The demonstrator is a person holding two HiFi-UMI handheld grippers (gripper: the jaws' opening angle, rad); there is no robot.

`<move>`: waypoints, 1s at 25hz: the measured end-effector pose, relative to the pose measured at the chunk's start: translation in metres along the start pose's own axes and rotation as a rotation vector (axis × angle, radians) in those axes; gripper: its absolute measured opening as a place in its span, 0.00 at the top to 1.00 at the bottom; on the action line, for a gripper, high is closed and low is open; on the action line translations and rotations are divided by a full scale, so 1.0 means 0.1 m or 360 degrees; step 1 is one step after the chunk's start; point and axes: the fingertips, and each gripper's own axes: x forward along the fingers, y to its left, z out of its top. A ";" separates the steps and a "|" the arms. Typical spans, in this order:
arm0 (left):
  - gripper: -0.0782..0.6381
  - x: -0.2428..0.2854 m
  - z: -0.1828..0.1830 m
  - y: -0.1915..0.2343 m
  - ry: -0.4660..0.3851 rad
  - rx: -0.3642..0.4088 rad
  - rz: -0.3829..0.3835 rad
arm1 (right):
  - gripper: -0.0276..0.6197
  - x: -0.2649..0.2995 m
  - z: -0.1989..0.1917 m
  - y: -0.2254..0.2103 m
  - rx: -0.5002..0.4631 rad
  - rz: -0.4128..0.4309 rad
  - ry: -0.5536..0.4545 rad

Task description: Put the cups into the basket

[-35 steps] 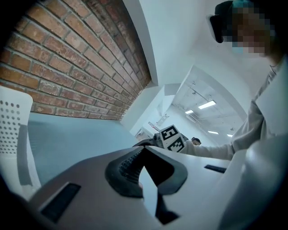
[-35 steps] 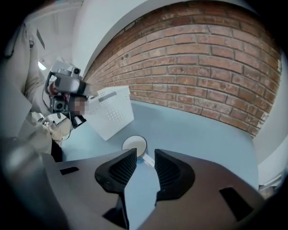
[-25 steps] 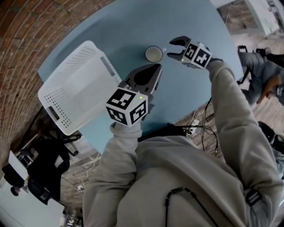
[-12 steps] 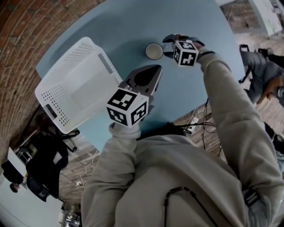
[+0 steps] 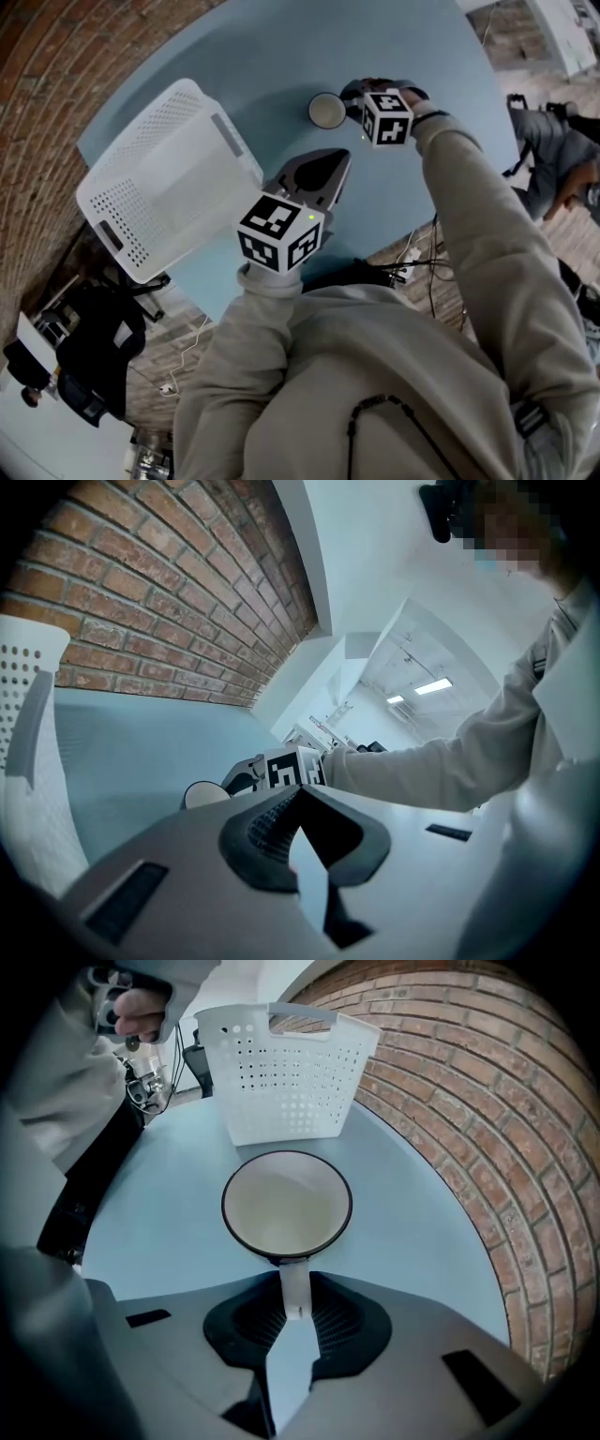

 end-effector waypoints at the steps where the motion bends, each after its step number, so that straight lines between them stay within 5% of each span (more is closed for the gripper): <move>1: 0.90 0.00 -0.02 0.00 0.0002 -0.0005 0.0000 | 0.86 0.00 0.00 0.01 0.0012 0.0003 -0.0005; 16: 0.90 -0.05 0.04 0.02 -0.0004 0.0009 0.0004 | 0.87 -0.07 0.02 0.14 0.0090 -0.0055 0.0068; 25: 0.90 -0.18 0.19 -0.15 -0.0034 0.0096 0.0011 | 0.87 -0.47 0.08 0.16 0.0396 -0.0112 -0.0013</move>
